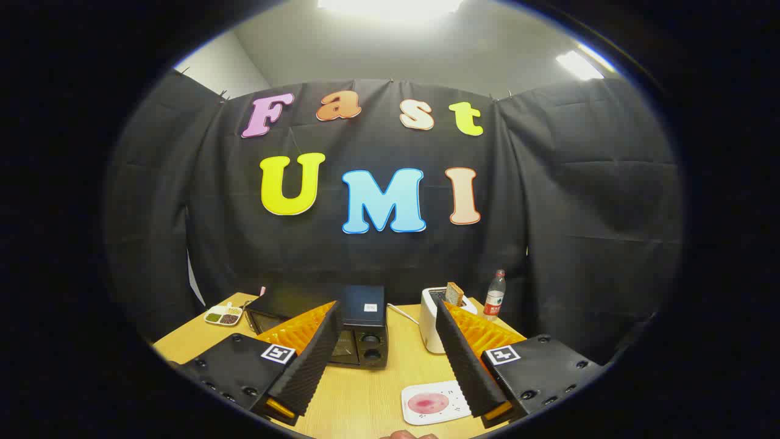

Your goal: Open the toaster oven, put the food inside, and close the toaster oven door.

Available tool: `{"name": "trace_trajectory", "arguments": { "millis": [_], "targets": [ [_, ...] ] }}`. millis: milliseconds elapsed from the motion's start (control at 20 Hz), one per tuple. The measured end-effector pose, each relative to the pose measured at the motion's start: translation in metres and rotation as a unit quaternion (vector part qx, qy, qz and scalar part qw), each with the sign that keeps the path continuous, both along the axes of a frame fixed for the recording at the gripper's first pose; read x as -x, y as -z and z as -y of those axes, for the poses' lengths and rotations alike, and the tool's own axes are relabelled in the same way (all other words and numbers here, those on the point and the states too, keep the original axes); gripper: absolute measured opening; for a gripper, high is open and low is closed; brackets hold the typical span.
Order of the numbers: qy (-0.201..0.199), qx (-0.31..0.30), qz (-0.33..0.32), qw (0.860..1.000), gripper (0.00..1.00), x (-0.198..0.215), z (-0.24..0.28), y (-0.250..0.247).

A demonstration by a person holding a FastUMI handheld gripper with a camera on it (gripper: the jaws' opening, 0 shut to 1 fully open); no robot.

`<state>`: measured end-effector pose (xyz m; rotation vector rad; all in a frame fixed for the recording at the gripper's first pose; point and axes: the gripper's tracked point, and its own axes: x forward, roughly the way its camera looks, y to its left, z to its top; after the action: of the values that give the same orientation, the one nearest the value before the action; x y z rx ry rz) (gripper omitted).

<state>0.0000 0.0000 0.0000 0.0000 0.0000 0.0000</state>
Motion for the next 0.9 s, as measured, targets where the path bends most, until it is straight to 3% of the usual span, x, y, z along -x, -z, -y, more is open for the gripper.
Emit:
{"name": "trace_trajectory", "arguments": {
  "millis": [550, 900],
  "targets": [
    [0.003, 0.004, -0.002, 1.0, 0.97, -0.015, 0.001, -0.004],
    [-0.016, 0.007, -0.004, 1.0, 0.97, -0.02, -0.018, -0.006]
  ]
}}
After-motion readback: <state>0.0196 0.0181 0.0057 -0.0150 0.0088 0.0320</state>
